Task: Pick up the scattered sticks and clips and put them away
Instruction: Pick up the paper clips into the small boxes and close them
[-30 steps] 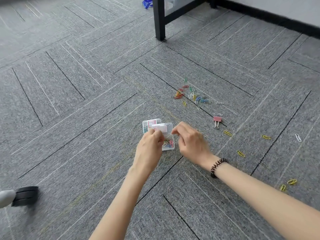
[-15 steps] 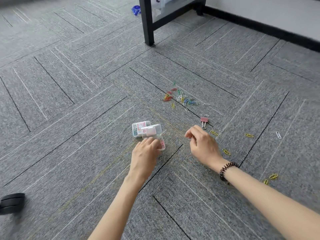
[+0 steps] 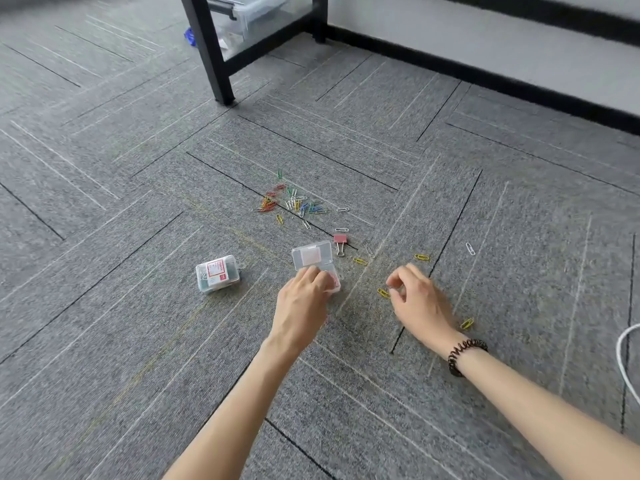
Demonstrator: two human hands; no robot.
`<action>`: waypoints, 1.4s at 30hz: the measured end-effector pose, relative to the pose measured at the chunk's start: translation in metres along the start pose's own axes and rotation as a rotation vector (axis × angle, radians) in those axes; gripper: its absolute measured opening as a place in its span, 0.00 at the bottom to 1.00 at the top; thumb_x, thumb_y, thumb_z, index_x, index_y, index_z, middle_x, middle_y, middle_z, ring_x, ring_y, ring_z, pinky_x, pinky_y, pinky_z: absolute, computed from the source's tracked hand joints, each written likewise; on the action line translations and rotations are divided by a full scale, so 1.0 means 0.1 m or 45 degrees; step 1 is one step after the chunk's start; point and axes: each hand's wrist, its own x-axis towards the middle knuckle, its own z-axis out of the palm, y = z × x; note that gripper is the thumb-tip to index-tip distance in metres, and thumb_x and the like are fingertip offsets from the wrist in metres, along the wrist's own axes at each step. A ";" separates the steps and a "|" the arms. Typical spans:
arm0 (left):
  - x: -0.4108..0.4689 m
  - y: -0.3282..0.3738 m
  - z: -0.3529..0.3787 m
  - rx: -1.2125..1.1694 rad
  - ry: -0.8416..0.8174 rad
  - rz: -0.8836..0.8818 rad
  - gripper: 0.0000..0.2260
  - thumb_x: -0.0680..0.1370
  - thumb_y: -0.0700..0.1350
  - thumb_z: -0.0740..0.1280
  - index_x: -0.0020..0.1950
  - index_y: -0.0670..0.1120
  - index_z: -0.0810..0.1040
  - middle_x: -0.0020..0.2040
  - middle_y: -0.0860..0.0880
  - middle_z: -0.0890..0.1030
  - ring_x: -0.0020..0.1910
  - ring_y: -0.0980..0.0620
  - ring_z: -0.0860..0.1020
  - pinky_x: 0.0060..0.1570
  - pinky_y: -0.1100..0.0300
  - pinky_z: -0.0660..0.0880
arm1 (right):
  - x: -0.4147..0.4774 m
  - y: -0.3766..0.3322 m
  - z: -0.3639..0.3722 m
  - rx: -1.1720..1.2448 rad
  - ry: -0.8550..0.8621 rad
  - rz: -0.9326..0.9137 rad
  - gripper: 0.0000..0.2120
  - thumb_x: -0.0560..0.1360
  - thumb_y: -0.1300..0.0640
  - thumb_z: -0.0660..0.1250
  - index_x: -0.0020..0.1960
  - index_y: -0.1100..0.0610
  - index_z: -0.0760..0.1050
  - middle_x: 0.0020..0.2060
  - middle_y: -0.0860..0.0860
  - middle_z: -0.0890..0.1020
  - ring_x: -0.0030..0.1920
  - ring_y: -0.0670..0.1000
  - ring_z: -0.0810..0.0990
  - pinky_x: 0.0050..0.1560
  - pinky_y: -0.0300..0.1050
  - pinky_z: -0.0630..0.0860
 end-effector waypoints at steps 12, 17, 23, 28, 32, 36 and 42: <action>0.08 0.26 0.15 -0.075 -0.058 0.216 0.10 0.73 0.50 0.71 0.52 0.50 0.76 0.51 0.53 0.76 0.51 0.55 0.73 0.52 0.59 0.74 | 0.13 0.05 0.03 0.077 -0.123 0.144 0.08 0.72 0.51 0.72 0.45 0.53 0.75 0.44 0.45 0.75 0.41 0.44 0.75 0.34 0.34 0.68; 0.12 0.41 0.25 -0.080 -0.225 0.406 0.11 0.72 0.54 0.72 0.51 0.51 0.78 0.50 0.54 0.76 0.51 0.54 0.72 0.54 0.58 0.71 | 0.20 0.03 0.02 0.018 -0.227 0.133 0.05 0.74 0.54 0.69 0.45 0.54 0.75 0.45 0.46 0.74 0.43 0.45 0.75 0.32 0.34 0.64; 0.16 0.45 0.30 -0.017 -0.293 0.499 0.08 0.75 0.53 0.68 0.50 0.51 0.78 0.51 0.54 0.76 0.52 0.54 0.71 0.55 0.60 0.68 | 0.12 0.24 -0.09 0.225 -0.094 0.150 0.05 0.75 0.61 0.66 0.49 0.53 0.73 0.42 0.46 0.76 0.39 0.42 0.74 0.34 0.31 0.67; 0.21 0.62 0.33 -0.047 -0.315 0.504 0.05 0.79 0.48 0.63 0.50 0.47 0.73 0.47 0.51 0.76 0.48 0.52 0.73 0.52 0.59 0.71 | -0.01 0.48 -0.27 0.317 -0.037 0.193 0.05 0.76 0.63 0.65 0.44 0.53 0.73 0.42 0.47 0.76 0.40 0.44 0.75 0.38 0.33 0.69; 0.22 0.92 0.41 -0.122 -0.392 0.444 0.03 0.80 0.39 0.60 0.53 0.45 0.68 0.46 0.49 0.77 0.37 0.51 0.76 0.38 0.53 0.78 | -0.14 0.71 -0.45 0.407 -0.098 0.339 0.09 0.77 0.67 0.60 0.45 0.53 0.71 0.38 0.49 0.80 0.38 0.47 0.79 0.36 0.44 0.78; 0.23 1.18 0.56 -0.116 -0.490 0.459 0.10 0.77 0.32 0.61 0.53 0.45 0.72 0.50 0.50 0.71 0.36 0.52 0.74 0.37 0.56 0.78 | -0.32 0.93 -0.63 0.294 -0.177 0.408 0.15 0.77 0.69 0.53 0.44 0.56 0.75 0.34 0.47 0.76 0.31 0.44 0.71 0.29 0.36 0.65; 0.22 1.51 0.69 -0.135 -0.517 0.389 0.14 0.78 0.55 0.63 0.49 0.44 0.75 0.49 0.50 0.70 0.41 0.52 0.74 0.39 0.55 0.79 | -0.48 1.09 -0.75 0.084 -0.242 0.312 0.02 0.77 0.55 0.66 0.49 0.51 0.73 0.29 0.44 0.72 0.27 0.44 0.67 0.30 0.38 0.71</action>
